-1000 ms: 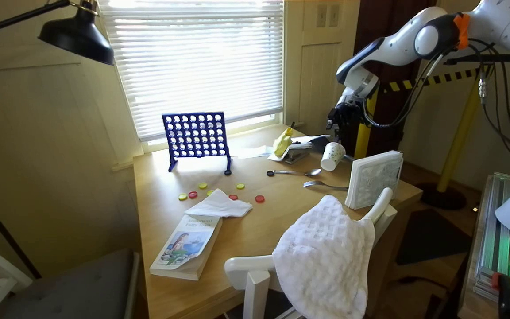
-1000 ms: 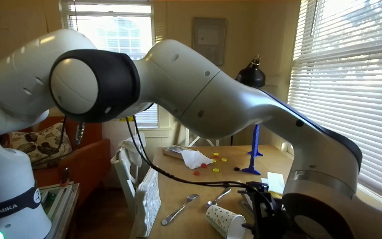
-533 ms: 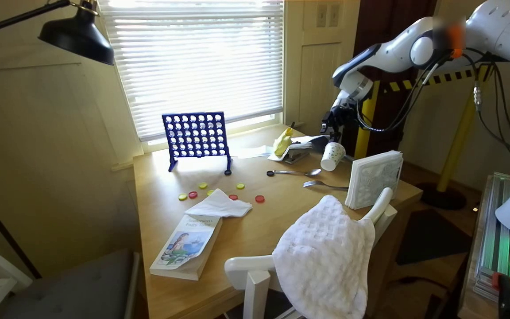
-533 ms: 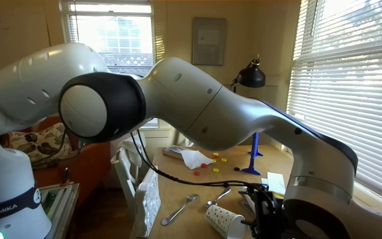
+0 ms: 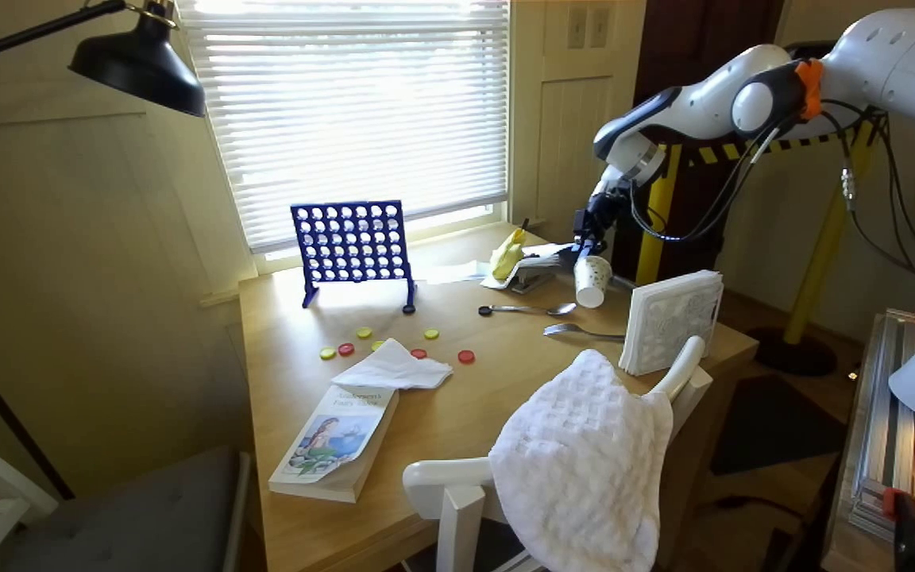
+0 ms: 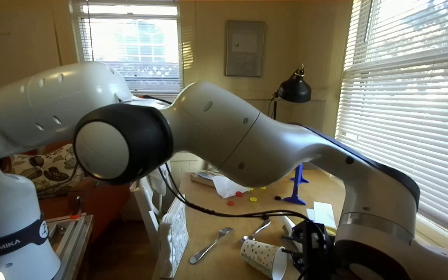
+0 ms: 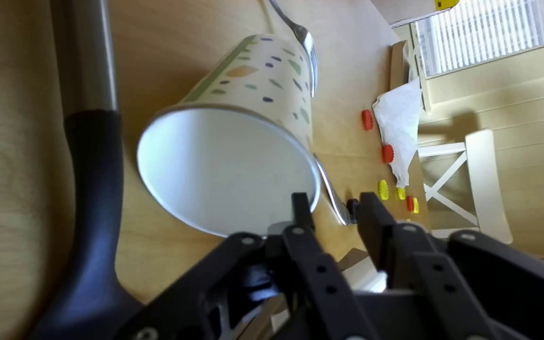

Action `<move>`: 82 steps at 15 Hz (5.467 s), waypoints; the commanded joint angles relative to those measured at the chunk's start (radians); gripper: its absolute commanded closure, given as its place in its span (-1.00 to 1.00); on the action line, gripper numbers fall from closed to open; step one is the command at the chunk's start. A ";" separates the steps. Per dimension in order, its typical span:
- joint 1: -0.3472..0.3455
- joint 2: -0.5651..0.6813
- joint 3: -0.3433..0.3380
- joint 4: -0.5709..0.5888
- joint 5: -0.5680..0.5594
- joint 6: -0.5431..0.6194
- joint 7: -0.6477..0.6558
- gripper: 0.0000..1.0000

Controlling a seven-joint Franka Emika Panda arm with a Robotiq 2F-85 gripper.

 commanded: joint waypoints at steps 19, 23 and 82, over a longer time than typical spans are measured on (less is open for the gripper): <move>0.009 0.064 -0.035 0.109 -0.064 -0.137 0.305 -0.76; -0.001 0.084 -0.004 0.141 -0.117 -0.158 0.353 -0.29; 0.589 -0.578 -0.167 -0.656 -0.790 0.826 0.794 0.98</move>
